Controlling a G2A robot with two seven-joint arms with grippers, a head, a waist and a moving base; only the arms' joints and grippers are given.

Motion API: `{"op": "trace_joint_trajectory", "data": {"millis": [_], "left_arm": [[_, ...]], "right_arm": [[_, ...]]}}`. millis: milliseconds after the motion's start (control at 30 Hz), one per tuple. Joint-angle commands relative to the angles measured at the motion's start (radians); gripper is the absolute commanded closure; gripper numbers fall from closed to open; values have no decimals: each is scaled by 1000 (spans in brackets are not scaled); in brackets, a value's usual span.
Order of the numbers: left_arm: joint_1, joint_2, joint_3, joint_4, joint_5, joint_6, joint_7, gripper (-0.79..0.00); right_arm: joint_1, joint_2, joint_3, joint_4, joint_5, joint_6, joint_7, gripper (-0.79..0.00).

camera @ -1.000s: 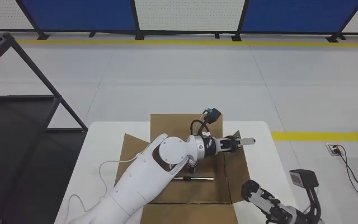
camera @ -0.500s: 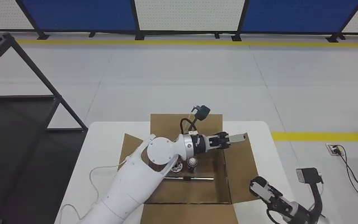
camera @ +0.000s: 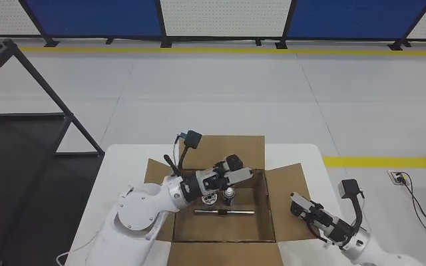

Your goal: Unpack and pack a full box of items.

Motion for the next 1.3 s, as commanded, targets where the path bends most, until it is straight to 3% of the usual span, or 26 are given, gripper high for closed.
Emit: {"op": "trace_joint_trajectory", "data": {"millis": [0,233,467,1267], "left_arm": [[90,13,-64,-81,11,-15,10,-785],[298,37,-209,-201,4,-87,66,-785],[434,49,-291,-243,-98,-198,95,-785],[434,49,-291,-243,-98,-198,95,-785]], "right_arm": [[9,2,-1,18,10,-1,-9,-785],[3,11,20,52,36,0,-30,-785],[-6,23,18,59,27,17,4,-785],[49,48,-78,216,75,32,46,-785]]}}
